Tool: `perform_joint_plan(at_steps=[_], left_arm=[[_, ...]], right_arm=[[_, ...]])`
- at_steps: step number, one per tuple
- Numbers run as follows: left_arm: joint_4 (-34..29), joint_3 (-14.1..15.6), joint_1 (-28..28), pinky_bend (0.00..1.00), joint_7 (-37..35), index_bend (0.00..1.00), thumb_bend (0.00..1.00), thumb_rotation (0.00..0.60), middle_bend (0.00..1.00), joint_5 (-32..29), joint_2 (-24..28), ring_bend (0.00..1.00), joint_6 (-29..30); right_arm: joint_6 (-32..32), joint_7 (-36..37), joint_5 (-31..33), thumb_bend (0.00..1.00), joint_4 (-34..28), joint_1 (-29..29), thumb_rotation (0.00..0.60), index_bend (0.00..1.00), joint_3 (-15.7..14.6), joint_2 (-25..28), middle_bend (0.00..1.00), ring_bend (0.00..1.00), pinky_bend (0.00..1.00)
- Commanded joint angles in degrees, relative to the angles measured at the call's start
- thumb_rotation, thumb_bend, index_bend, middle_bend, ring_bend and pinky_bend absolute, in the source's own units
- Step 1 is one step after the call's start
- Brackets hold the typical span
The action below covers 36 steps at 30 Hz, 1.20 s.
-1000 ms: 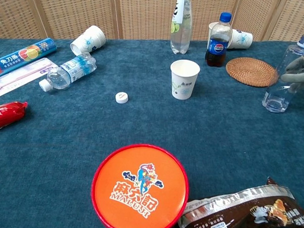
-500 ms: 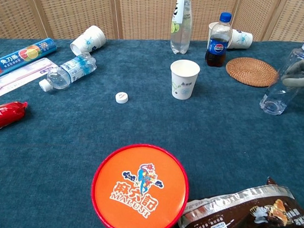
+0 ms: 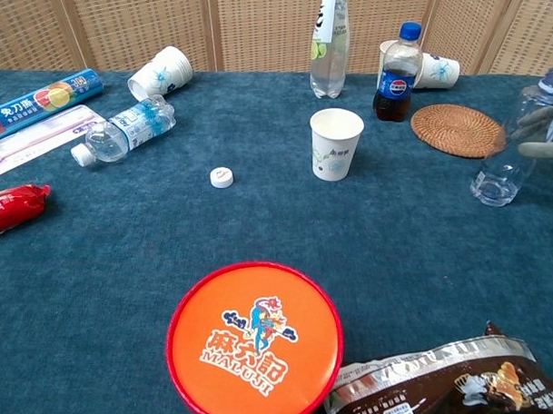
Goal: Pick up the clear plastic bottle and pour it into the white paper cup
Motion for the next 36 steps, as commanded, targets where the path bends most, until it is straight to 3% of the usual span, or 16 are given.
perform_joint_plan(at_steps=[1,13,17,36], left_arm=[[0.1,0.0,0.0,0.04,-0.1,0.22,0.38,0.489,0.19,0.0,0.0,0.14,0.0],[0.4,-0.2,-0.3,0.04,-0.7,0.21,0.38,0.488,0.19,0.0,0.0,0.14,0.0],[0.5,-0.4,-0.4,0.04,-0.9,0.21,0.38,0.491,0.19,0.0,0.1,0.14,0.0],[0.5,-0.6,-0.8,0.04,-1.2,0.21,0.38,0.488,0.19,0.3,0.2,0.14,-0.1]], right_arm=[[0.0,-0.1,-0.1,0.12,-0.3,0.1,0.600,0.36,-0.2,0.3,0.37,0.28,0.19],[-0.3,-0.9,-0.8,0.16,-2.3,0.6,0.600,0.26,-1.2,2.2,0.29,0.20,0.14],[-0.5,-2.3,-1.3,0.23,-3.2,0.6,0.600,0.25,-2.0,3.3,0.29,0.19,0.13],[-1.5,-7.7,-1.6,0.28,-7.2,0.7,0.600,0.24,-4.2,9.0,0.26,0.15,0.10]])
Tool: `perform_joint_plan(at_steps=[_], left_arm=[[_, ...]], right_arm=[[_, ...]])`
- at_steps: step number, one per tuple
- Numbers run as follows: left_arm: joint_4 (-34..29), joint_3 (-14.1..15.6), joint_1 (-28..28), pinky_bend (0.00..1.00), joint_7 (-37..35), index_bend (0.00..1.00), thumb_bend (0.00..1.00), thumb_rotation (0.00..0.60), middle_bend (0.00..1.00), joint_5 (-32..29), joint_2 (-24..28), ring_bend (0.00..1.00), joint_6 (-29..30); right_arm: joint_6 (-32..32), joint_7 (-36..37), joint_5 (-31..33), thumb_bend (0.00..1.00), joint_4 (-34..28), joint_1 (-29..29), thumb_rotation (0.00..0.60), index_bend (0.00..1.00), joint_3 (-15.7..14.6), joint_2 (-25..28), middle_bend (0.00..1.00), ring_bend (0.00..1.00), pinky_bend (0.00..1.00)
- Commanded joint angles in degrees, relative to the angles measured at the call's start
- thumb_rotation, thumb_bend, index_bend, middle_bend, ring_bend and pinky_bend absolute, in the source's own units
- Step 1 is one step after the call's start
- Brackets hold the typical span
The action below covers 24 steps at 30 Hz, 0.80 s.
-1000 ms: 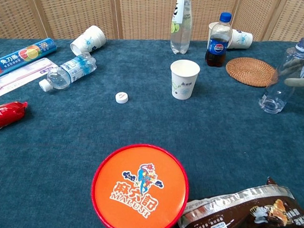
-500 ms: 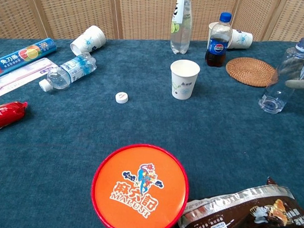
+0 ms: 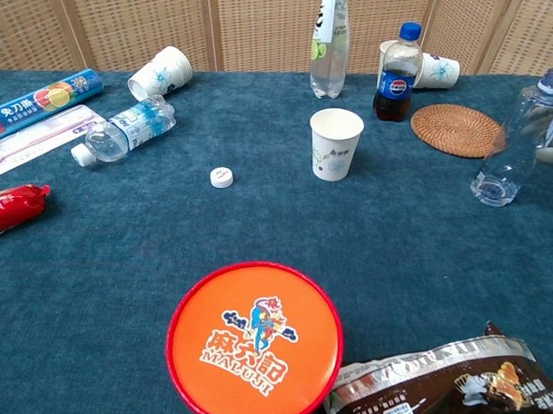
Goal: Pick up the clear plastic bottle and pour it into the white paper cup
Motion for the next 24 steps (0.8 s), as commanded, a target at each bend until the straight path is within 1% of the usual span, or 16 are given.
perform_joint_plan(at_steps=[1,12,24], left_arm=[[0.0,0.0,0.0,0.04,0.0,0.21,0.38,0.488,0.19,0.0,0.0,0.14,0.0],[0.0,-0.3,-0.4,0.04,0.1,0.21,0.38,0.489,0.19,-0.4,-0.4,0.14,-0.5],[0.0,-0.7,-1.0,0.04,0.0,0.21,0.38,0.490,0.19,-1.3,-0.7,0.14,-1.2]], right_arm=[[-0.2,-1.0,-0.2,0.28,-0.6,0.0,0.600,0.24,-0.5,1.0,0.26,0.15,0.10],[1.2,-6.1,0.2,0.28,-3.2,-1.2,0.600,0.24,-1.7,4.6,0.26,0.15,0.10],[5.9,-10.4,0.7,0.30,-7.4,-4.7,0.600,0.24,-2.7,9.0,0.26,0.14,0.10]])
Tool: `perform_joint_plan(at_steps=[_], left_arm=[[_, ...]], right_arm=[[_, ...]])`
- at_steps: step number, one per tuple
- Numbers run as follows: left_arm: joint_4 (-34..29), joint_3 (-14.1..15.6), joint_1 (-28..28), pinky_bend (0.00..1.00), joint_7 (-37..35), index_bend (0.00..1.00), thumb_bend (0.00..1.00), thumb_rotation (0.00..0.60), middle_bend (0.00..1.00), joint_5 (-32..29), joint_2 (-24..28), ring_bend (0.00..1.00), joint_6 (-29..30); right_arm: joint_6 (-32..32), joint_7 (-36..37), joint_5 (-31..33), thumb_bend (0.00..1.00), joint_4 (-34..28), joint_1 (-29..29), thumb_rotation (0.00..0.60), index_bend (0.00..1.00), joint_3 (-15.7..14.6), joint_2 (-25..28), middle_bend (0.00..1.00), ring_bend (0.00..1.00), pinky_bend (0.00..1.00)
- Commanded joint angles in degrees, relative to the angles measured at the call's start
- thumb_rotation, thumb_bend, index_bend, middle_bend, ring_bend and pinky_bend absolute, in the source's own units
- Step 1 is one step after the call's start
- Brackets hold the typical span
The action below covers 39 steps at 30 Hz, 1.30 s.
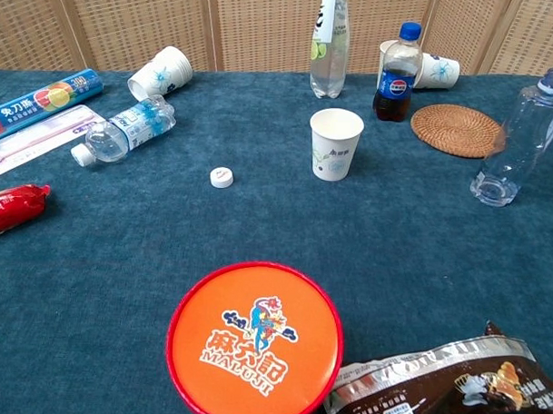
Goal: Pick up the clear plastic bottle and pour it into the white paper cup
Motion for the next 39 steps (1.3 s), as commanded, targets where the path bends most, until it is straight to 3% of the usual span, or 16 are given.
perform_joint_plan(at_steps=[1,15,25,39], left_arm=[[0.0,0.0,-0.1,0.04,0.0,0.21,0.38,0.492,0.19,-0.1,-0.1,0.14,-0.1],[0.7,0.5,0.5,0.04,-1.2,0.21,0.38,0.488,0.19,-0.9,-0.5,0.14,0.5],[2.5,2.1,2.5,0.04,-3.3,0.21,0.38,0.488,0.19,-1.3,-0.7,0.14,2.4],[3.5,3.6,4.6,0.04,-4.4,0.21,0.38,0.487,0.19,-0.9,-0.7,0.14,3.9]], right_arm=[[1.3,-1.3,0.0,0.30,-1.3,-1.1,0.600,0.24,-0.4,1.2,0.26,0.14,0.10],[10.5,-9.1,0.5,0.33,-6.4,-8.0,0.600,0.24,-2.5,6.5,0.26,0.13,0.10],[20.0,-25.0,1.2,0.33,-12.4,-14.0,0.600,0.24,-4.5,10.0,0.26,0.11,0.10],[34.1,-39.9,-2.6,0.30,-15.0,-21.8,0.600,0.24,-7.5,7.7,0.27,0.11,0.07]])
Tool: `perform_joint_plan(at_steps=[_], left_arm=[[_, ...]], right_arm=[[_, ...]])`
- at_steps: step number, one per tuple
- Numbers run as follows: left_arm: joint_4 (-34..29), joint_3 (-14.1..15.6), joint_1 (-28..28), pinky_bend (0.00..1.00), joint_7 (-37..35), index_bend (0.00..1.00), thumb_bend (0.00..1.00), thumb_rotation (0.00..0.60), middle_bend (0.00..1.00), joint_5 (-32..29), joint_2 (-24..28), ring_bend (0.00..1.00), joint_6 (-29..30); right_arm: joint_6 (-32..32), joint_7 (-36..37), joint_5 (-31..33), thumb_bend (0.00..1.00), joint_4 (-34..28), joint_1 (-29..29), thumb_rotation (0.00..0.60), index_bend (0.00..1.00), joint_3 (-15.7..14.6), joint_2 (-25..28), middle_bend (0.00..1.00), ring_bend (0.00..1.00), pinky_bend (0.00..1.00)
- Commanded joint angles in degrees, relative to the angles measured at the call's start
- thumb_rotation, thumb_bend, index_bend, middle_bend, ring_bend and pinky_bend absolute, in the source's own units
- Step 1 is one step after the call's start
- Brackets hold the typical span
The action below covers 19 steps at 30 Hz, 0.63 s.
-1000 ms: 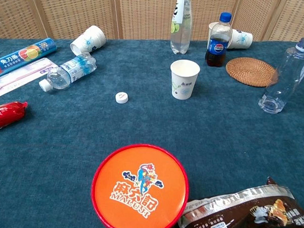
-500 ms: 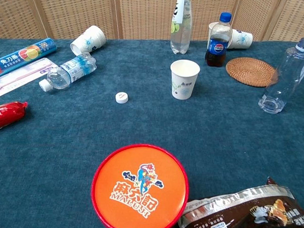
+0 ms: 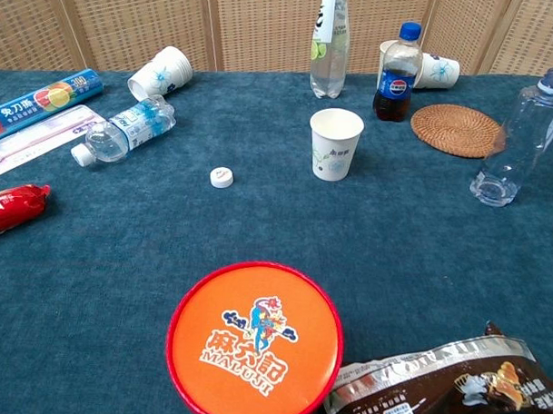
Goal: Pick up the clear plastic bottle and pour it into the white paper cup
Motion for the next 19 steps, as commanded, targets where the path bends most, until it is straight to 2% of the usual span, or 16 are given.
perform_joint_plan(at_steps=[1,19], left_arm=[[0.0,0.0,0.1,0.04,-0.2,0.21,0.38,0.488,0.19,0.1,0.0,0.14,0.1],[-1.1,-0.6,-1.3,0.04,0.6,0.21,0.38,0.488,0.19,-0.2,0.4,0.14,-2.5]], right_arm=[[2.6,-2.7,-0.8,0.30,-1.2,-2.0,0.600,0.24,-0.5,-1.3,0.27,0.11,0.07],[2.9,-4.4,-1.3,0.28,-0.8,-3.5,0.600,0.24,0.0,-3.0,0.27,0.11,0.06]])
